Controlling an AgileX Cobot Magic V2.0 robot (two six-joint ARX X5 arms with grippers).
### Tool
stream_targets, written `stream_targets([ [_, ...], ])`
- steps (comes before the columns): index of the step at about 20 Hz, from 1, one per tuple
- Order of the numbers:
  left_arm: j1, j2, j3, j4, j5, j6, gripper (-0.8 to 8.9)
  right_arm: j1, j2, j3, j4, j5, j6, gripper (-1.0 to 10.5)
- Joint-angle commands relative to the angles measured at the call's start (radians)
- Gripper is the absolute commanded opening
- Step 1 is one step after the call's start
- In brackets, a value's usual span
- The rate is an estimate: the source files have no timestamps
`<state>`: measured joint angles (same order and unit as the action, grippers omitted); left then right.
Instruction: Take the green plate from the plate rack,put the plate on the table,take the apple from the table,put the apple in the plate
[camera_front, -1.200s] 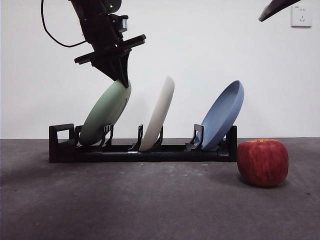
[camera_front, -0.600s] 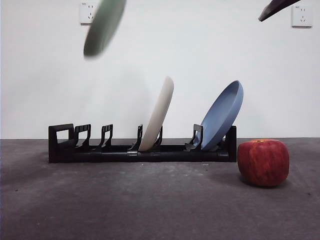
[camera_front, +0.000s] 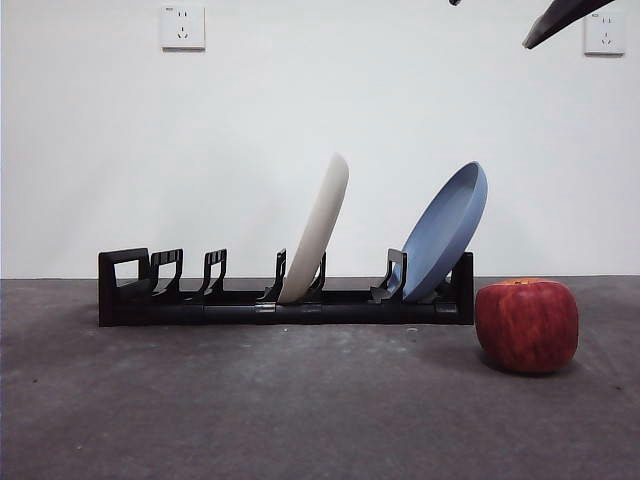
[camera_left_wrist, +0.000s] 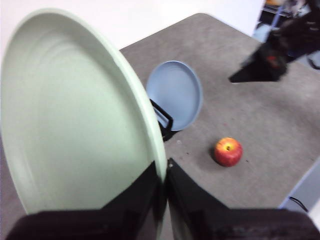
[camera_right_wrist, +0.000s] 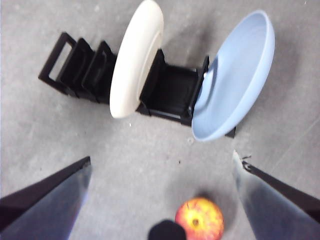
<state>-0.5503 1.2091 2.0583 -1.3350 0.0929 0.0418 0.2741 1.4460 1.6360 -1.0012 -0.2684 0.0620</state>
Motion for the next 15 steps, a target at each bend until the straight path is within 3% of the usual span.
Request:
stream_targets([
  [1,-0.040,-0.105,-0.065,-0.003,0.003,-0.040,-0.09,0.001,0.005,0.003,-0.020,0.000,-0.014,4.7],
  [9,-0.111,-0.438,-0.626,-0.001,-0.017,-0.236,-0.09,0.002,0.005,0.003,-0.054,0.000,-0.014,4.7],
  [13,-0.146,-0.473,-0.930,0.186,-0.019,-0.309,-0.09,0.002,0.005,0.003,-0.056,0.000,-0.010,4.7],
  [15,-0.201,-0.438,-1.001,0.302,-0.093,-0.324,-0.09,0.002,0.005,0.003,-0.064,0.000,-0.010,4.7],
])
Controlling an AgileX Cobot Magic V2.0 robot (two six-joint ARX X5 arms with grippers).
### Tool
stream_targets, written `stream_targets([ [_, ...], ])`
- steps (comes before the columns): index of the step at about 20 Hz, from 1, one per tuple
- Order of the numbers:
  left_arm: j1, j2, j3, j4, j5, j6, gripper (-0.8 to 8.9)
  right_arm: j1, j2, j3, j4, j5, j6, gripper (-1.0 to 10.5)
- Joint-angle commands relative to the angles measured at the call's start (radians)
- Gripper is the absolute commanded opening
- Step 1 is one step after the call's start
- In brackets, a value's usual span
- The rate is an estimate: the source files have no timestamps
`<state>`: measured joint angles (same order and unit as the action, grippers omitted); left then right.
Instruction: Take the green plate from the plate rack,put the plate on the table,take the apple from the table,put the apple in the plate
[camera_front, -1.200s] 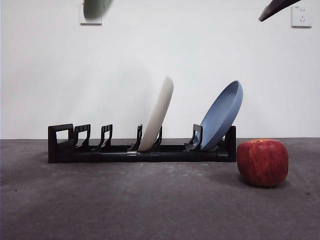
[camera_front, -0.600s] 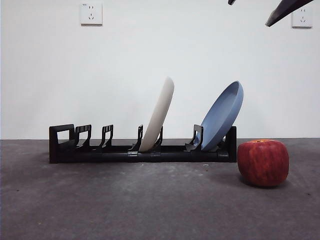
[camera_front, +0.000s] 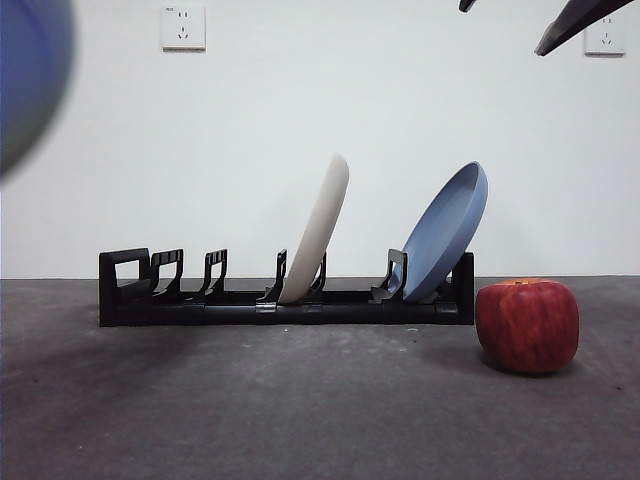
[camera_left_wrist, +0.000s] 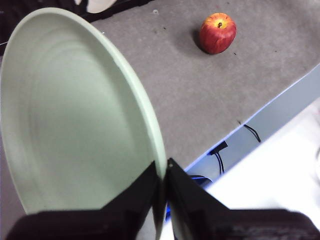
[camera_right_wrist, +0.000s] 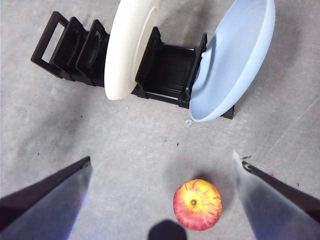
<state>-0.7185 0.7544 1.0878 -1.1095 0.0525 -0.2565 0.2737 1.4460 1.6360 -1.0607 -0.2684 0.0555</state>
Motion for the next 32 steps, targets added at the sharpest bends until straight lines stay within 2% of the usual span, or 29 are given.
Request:
stream_targets([
  [1,-0.067,0.054,-0.039,0.109,-0.115,-0.027,-0.09,0.002,0.005,0.003,-0.006,0.000,-0.003,4.7],
  [4,-0.205,0.214,-0.039,0.193,-0.322,-0.026,-0.09,0.002,0.005,0.003,-0.009,0.000,-0.003,4.7],
  [6,-0.301,0.348,-0.039,0.251,-0.417,-0.012,-0.09,0.002,0.005,0.003,-0.012,0.000,-0.003,4.7],
  [8,-0.383,0.502,-0.039,0.339,-0.456,0.035,-0.09,0.002,0.005,0.003,-0.013,0.000,-0.003,4.7],
  [11,-0.452,0.702,-0.027,0.451,-0.507,0.113,-0.09,0.002,0.005,0.003,-0.014,0.000,-0.003,4.7],
  [17,-0.457,0.998,0.142,0.470,-0.597,0.248,-0.09,0.002,0.005,0.003,-0.014,0.000,-0.004,4.7],
  [22,-0.429,1.077,0.224,0.474,-0.581,0.289,-0.09,0.002,0.005,0.003,-0.014,0.001,-0.005,4.7],
  [25,-0.401,1.120,0.224,0.429,-0.451,0.284,-0.09,0.002,0.005,0.003,-0.013,0.001,-0.007,4.7],
  [29,-0.399,1.178,0.224,0.385,-0.426,0.283,-0.09,0.002,0.005,0.003,-0.012,0.001,-0.008,4.7],
  [32,-0.399,1.192,0.224,0.379,-0.336,0.282,-0.09,0.002,0.005,0.003,-0.013,0.001,-0.008,4.7],
])
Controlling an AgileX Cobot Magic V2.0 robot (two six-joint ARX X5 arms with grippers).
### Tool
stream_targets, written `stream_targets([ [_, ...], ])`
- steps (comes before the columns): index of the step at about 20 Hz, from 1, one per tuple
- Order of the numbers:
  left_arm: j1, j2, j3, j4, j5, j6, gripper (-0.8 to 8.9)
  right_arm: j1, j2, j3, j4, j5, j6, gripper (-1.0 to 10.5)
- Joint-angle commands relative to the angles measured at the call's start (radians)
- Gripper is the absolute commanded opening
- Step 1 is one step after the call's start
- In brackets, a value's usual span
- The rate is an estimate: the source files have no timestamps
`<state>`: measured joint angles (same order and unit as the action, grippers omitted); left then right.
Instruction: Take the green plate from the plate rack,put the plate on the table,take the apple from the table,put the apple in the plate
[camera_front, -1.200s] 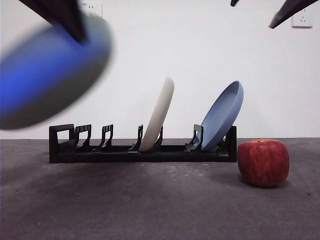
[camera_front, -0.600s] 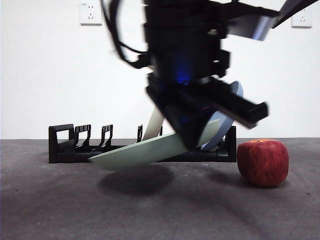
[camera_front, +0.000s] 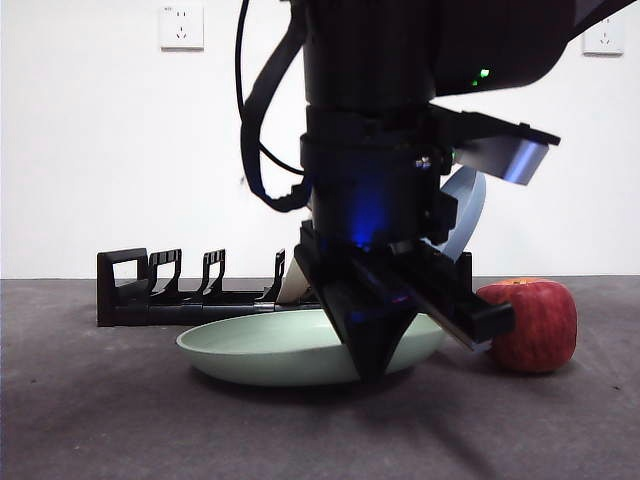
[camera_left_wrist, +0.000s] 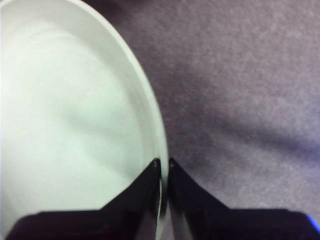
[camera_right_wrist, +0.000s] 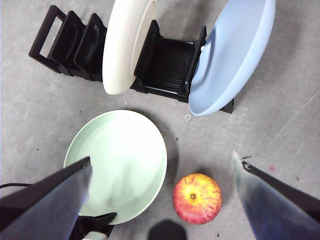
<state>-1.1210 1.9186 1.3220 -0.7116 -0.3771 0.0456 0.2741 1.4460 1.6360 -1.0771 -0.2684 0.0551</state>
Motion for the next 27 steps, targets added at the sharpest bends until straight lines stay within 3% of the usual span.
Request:
stream_targets([
  [1,0.003,0.029,-0.011,-0.023,0.117,-0.019,-0.09,0.001,0.005,0.003,0.003,0.001,-0.008,4.7],
  [8,0.005,0.030,-0.011,-0.050,0.123,-0.041,0.01,0.002,0.005,0.003,-0.003,0.000,-0.008,4.7],
  [9,0.005,0.030,-0.011,-0.059,0.124,-0.046,0.12,0.002,0.005,0.003,-0.005,0.000,-0.008,4.7],
  [12,0.005,0.030,-0.011,-0.070,0.122,-0.072,1.66,0.001,0.005,0.003,-0.007,0.000,-0.008,4.7],
  [17,0.005,-0.010,-0.011,-0.077,0.111,-0.079,1.66,0.002,0.005,0.003,-0.010,0.000,-0.008,4.7],
  [21,0.005,-0.152,-0.010,-0.088,0.111,-0.098,1.66,0.001,0.005,0.003,-0.024,0.006,-0.026,4.7],
  [27,0.005,-0.560,-0.007,-0.084,0.116,-0.147,1.66,0.002,0.004,0.003,-0.050,0.055,-0.056,4.7],
])
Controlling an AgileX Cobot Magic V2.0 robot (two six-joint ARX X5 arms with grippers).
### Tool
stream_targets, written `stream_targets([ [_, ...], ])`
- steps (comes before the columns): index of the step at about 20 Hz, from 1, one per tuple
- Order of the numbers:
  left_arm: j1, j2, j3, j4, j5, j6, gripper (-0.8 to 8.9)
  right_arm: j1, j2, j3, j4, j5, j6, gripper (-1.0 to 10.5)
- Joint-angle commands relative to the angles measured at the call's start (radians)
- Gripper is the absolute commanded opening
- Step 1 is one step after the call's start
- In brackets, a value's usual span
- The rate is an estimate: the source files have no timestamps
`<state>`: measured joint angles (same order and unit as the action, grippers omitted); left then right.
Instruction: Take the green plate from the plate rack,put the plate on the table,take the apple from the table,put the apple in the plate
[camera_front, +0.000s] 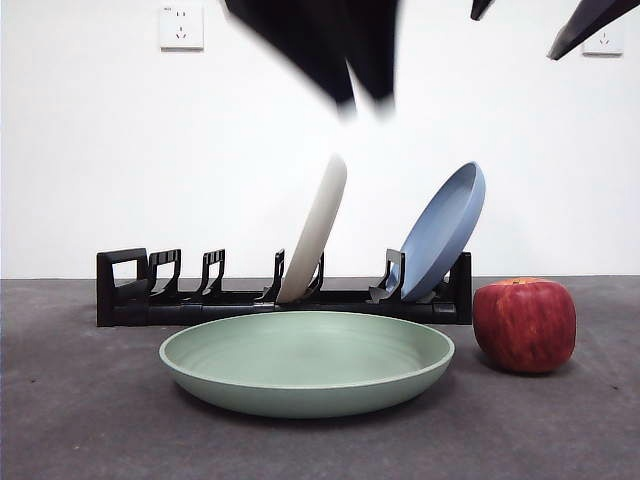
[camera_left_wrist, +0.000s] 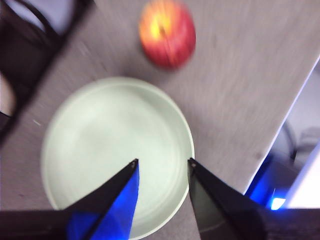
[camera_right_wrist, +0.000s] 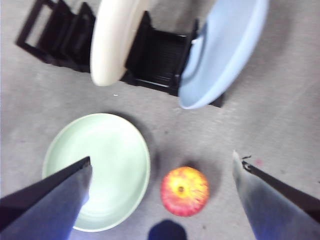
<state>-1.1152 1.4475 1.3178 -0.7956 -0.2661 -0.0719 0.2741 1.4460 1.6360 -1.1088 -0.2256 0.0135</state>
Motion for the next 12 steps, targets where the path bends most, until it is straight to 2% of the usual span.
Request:
stream_targets([
  [1,-0.001,-0.163,-0.001,0.001,0.005,-0.032,1.66,0.002,0.004,0.001,-0.043,0.018,-0.015,4.7],
  [4,-0.001,-0.390,0.000,0.008,0.005,-0.038,1.65,0.015,-0.011,-0.048,-0.071,0.024,-0.018,4.7],
  [6,-0.001,-0.525,0.000,0.007,0.004,-0.042,1.65,0.041,-0.051,-0.141,-0.046,0.065,-0.015,4.7],
  [12,-0.001,-0.840,0.000,-0.001,0.005,-0.112,1.65,0.124,-0.227,-0.518,0.192,0.150,0.077,4.7],
])
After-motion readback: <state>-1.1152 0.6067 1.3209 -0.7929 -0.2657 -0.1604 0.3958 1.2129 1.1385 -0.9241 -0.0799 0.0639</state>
